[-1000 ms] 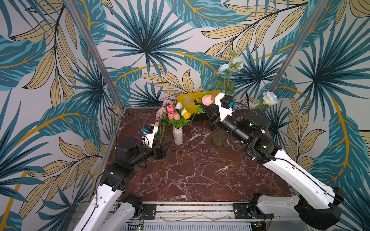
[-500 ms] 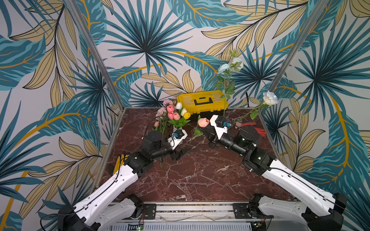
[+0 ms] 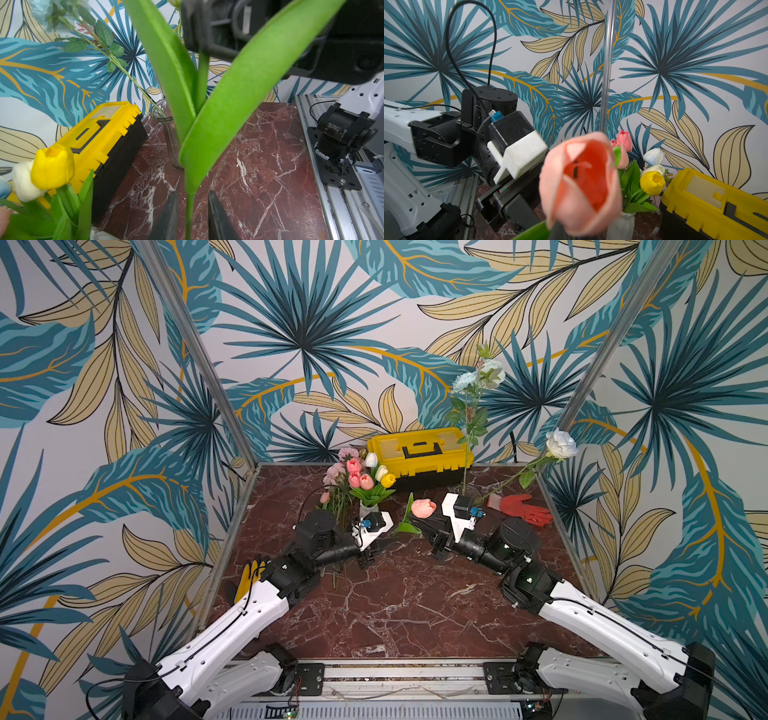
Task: Pick out pink flowers from the vase
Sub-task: Place the flower at the center of the board.
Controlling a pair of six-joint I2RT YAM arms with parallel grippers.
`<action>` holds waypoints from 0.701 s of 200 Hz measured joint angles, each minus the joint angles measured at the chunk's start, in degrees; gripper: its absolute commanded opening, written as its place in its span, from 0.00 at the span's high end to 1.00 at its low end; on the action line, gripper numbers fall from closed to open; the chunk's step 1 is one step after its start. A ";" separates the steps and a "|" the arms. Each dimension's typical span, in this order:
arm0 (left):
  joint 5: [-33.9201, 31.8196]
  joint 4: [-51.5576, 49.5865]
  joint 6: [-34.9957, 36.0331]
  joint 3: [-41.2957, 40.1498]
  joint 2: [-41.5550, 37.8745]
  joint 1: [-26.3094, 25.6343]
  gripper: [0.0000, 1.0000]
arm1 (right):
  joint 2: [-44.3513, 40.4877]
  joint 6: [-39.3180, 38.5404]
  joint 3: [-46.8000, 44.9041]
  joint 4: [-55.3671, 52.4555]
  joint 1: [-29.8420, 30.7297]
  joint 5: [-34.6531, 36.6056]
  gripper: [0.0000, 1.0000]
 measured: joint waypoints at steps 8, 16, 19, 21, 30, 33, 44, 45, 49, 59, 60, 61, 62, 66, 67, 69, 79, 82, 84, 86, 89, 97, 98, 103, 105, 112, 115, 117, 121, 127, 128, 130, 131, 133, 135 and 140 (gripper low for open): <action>0.09 0.28 -0.26 -0.11 0.00 0.00 0.80 | 0.00 0.26 -0.02 0.50 0.00 0.00 1.00; 0.09 0.70 -0.44 -0.33 -0.02 0.00 0.83 | 0.00 0.52 -0.04 0.98 0.00 0.02 1.00; 0.07 0.87 -0.42 -0.44 -0.02 0.00 0.84 | 0.00 0.63 -0.04 1.18 0.00 0.02 1.00; 0.07 0.96 -0.70 -0.52 -0.02 0.00 0.85 | 0.00 0.66 -0.04 1.27 0.00 0.02 1.00; 0.00 1.40 -0.72 -0.96 -0.04 0.02 0.86 | 0.00 0.87 -0.07 1.53 0.00 0.02 1.00; -0.02 1.53 -0.87 -1.11 -0.04 0.04 0.86 | 0.00 0.90 -0.07 1.60 0.00 0.02 1.00; -0.09 1.88 -1.51 -1.64 -0.04 0.37 0.90 | -0.02 1.05 -0.07 1.60 0.00 0.02 1.00; -0.07 1.92 -1.51 -1.68 -0.04 0.42 0.90 | -0.04 1.07 -0.07 1.60 0.00 0.02 1.00; 0.02 1.99 -1.97 -1.77 -0.04 0.57 0.92 | -0.07 1.07 -0.07 1.60 0.00 0.02 1.00; 0.39 2.38 -2.43 -1.90 -0.04 1.20 0.97 | -0.17 1.07 -0.07 1.57 0.00 0.04 1.00; 0.44 2.43 -2.60 -1.90 -0.04 1.27 0.97 | -0.17 1.05 -0.09 1.57 0.00 0.04 1.00; 0.50 2.43 -2.80 -1.90 -0.04 1.33 0.98 | -0.20 1.07 -0.09 1.57 0.00 0.07 1.00; 0.55 2.49 -2.99 -1.90 -0.04 1.44 0.98 | -0.22 1.07 -0.11 1.57 0.00 0.07 1.00; 0.90 2.71 -2.86 -1.90 -0.04 1.70 1.00 | -0.28 1.07 -0.11 1.60 0.00 0.15 1.00; 1.07 2.73 -3.21 -1.90 -0.04 1.79 1.00 | -0.28 1.07 -0.11 1.60 0.00 0.15 1.00; 1.18 2.82 -3.08 -1.90 -0.04 1.90 1.00 | -0.31 1.05 -0.11 1.60 0.00 0.15 1.00; 1.90 3.10 -3.50 -1.90 -0.02 2.19 1.00 | -0.42 1.07 -0.11 1.62 -0.09 0.20 1.00; 2.14 3.15 -3.48 -1.90 0.00 2.21 1.00 | -0.44 1.07 -0.11 1.62 -0.11 0.17 1.00; 2.23 3.17 -3.56 -1.90 0.00 2.23 1.00 | -0.44 1.07 -0.11 1.64 -0.11 0.17 1.00; 2.32 3.19 -3.56 -1.90 0.00 2.25 1.00 | -0.46 1.07 -0.11 1.64 -0.11 0.17 1.00; 2.56 3.21 -3.63 -1.90 0.02 2.27 1.00 | -0.48 1.07 -0.11 1.64 -0.11 0.20 0.99; 2.93 3.28 -3.67 -1.90 0.07 2.36 1.00 | -0.48 1.07 -0.11 1.66 -0.11 0.20 0.94; 2.99 3.28 -3.67 -1.90 0.07 2.38 1.00 | -0.48 1.09 -0.11 1.66 -0.11 0.20 0.93; 3.15 3.30 -3.69 -1.90 0.09 2.45 1.00 | -0.48 1.09 -0.11 1.66 -0.11 0.20 0.87; 3.30 3.30 -3.69 -1.90 0.11 2.47 1.00 | -0.48 1.09 -0.11 1.66 -0.11 0.20 0.84; 3.58 3.30 -3.82 -1.90 0.11 2.62 1.00 | -0.48 1.29 -0.11 1.60 -0.11 0.22 0.75; 3.58 3.28 -3.98 -1.90 0.11 2.73 1.00 | -0.48 1.44 -0.11 1.49 -0.11 0.24 0.72; 3.65 3.32 -4.13 -1.90 0.11 2.80 1.00 | -0.48 1.36 -0.11 1.38 -0.11 0.24 0.70; 3.63 3.37 -4.39 -1.90 0.07 3.02 1.00 | -0.48 1.46 -0.11 1.25 -0.11 0.22 0.67; 3.65 3.45 -4.76 -1.90 -0.02 3.43 1.00 | -0.48 1.14 -0.02 0.81 -0.11 0.24 0.64; 3.61 3.48 -4.85 -1.90 -0.09 3.61 1.00 | -0.48 1.29 -0.02 0.74 -0.11 0.26 0.64; 3.58 3.50 -5.07 -1.90 -0.13 3.80 1.00 | -0.48 1.22 0.04 0.52 -0.13 0.26 0.63; 3.58 3.50 -5.14 -1.90 -0.15 3.87 1.00 | -0.48 0.90 0.07 0.33 -0.11 0.26 0.63; 3.54 3.50 -5.25 -1.90 -0.22 4.04 1.00 | -0.48 0.87 0.11 0.22 -0.11 0.26 0.63; 3.41 3.52 -5.55 -1.90 -0.31 4.31 1.00 | -0.48 1.07 0.11 -0.02 -0.11 0.26 0.62; 3.10 3.56 -6.10 -1.90 -0.57 4.90 1.00 | -0.50 0.72 0.22 -0.48 -0.11 0.26 0.62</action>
